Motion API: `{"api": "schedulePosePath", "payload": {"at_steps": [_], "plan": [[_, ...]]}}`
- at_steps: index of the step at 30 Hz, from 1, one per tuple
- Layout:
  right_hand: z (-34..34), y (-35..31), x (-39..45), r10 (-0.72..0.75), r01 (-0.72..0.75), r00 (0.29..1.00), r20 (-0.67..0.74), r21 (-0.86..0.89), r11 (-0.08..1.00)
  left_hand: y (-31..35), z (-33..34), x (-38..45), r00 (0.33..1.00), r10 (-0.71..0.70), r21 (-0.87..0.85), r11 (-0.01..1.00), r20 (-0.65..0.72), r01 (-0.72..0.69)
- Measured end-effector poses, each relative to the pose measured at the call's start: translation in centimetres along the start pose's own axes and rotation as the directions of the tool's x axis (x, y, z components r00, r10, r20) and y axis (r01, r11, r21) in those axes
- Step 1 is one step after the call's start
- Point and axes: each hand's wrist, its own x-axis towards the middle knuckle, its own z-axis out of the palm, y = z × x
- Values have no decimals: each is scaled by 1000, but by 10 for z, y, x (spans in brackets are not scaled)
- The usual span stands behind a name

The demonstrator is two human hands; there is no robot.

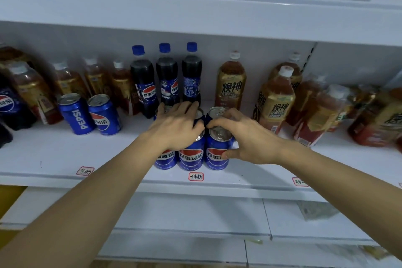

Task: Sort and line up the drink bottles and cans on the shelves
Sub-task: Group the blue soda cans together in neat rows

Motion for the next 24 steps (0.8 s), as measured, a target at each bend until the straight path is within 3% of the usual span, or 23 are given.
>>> {"api": "schedulePosePath", "payload": {"at_steps": [20, 22, 24], "plan": [[6, -1, -5, -3, 4, 1000, -10, 17, 1000, 0, 3, 2, 1000, -1, 40, 999, 2, 1], [7, 0, -7, -14, 15, 1000, -28, 13, 1000, -1, 4, 1, 999, 18, 14, 1000, -43, -17], [7, 1, -10, -6, 6, 999, -34, -5, 1000, -4, 3, -4, 973, 68, -65, 994, -222, -84]]}}
